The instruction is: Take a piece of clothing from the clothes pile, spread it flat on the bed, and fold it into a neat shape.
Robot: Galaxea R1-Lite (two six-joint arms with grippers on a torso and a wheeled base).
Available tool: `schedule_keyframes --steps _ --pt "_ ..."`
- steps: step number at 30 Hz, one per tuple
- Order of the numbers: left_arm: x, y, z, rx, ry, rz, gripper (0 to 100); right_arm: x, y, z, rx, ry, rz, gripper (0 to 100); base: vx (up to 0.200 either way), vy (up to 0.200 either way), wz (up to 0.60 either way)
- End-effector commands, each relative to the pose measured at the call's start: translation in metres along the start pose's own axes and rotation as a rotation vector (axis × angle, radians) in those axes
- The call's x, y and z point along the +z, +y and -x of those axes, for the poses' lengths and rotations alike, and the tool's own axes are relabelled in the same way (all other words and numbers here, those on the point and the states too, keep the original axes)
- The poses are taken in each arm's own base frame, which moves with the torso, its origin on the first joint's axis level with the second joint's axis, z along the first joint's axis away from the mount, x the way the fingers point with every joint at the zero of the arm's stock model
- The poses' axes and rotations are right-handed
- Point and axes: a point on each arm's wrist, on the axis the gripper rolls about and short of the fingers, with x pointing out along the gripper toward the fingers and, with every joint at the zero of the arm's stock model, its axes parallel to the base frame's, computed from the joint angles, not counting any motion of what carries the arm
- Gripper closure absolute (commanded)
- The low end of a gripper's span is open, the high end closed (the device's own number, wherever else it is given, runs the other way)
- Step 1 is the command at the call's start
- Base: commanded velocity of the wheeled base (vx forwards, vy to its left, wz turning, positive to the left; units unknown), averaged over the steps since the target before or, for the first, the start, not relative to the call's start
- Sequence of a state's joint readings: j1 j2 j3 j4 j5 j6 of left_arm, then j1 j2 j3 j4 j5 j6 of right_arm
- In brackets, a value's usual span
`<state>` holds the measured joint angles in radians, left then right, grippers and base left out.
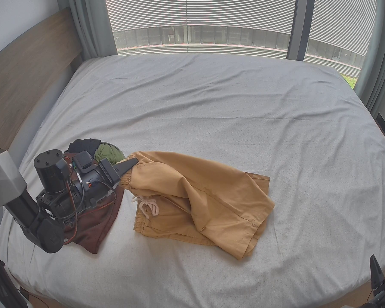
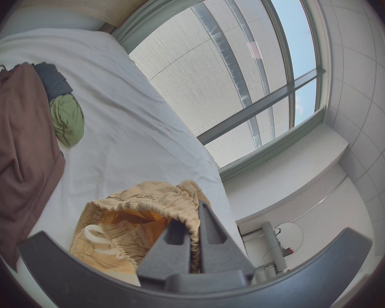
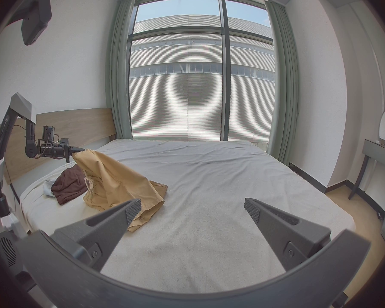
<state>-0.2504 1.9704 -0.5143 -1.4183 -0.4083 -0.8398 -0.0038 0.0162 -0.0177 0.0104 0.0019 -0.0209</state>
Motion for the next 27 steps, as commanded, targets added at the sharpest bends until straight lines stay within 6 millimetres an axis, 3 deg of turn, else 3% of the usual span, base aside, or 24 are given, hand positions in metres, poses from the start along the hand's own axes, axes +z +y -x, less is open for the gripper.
schedule_keyframes --steps 1,13,14,16,17,18,19,20,23,24,25,27 --pt "-0.011 0.017 -0.004 0.042 0.028 -0.021 100 -0.005 0.0 0.0 0.002 0.002 -0.002 0 0.0 0.0 0.0" --pt "-0.004 0.027 -0.005 0.029 -0.043 -0.044 100 -0.001 0.0 0.0 0.011 -0.034 -0.014 0 0.0 0.0 0.0" --pt "-0.004 0.027 -0.005 0.027 -0.045 -0.046 100 0.011 0.0 0.003 0.01 -0.104 -0.02 0 0.0 0.0 0.0" --pt "-0.003 0.027 -0.006 0.025 -0.047 -0.047 100 0.06 -0.001 0.015 0.011 -0.279 -0.026 0 0.0 0.0 0.0" --pt "-0.002 0.027 -0.006 0.024 -0.05 -0.048 100 0.078 -0.001 0.015 0.015 -0.287 -0.026 0 0.0 0.0 0.0" --pt "-0.002 0.026 -0.006 0.023 -0.051 -0.05 100 0.094 -0.002 0.012 0.031 -0.278 -0.03 0 0.0 0.0 0.0" --pt "-0.002 0.026 -0.006 0.023 -0.051 -0.05 100 0.094 -0.002 0.012 0.031 -0.278 -0.03 0 0.0 0.0 0.0" --pt "-0.002 0.026 -0.006 0.022 -0.052 -0.051 100 0.121 -0.003 -0.004 0.151 -0.215 -0.077 0 0.0 0.0 0.0" --pt "-0.001 0.025 -0.006 0.02 -0.052 -0.052 100 0.131 -0.001 -0.024 0.238 -0.129 -0.161 0 0.0 0.0 0.0" --pt "-0.002 0.026 -0.005 0.022 -0.05 -0.049 100 0.14 0.004 -0.044 0.307 -0.054 -0.241 0 0.0 0.0 0.0" --pt "-0.002 0.026 -0.005 0.022 -0.05 -0.049 100 0.142 0.005 -0.047 0.318 -0.047 -0.253 0 0.0 0.0 0.0" --pt "-0.002 0.025 -0.005 0.02 -0.05 -0.051 100 0.159 0.016 -0.073 0.432 -0.016 -0.346 0 0.0 0.0 0.0"
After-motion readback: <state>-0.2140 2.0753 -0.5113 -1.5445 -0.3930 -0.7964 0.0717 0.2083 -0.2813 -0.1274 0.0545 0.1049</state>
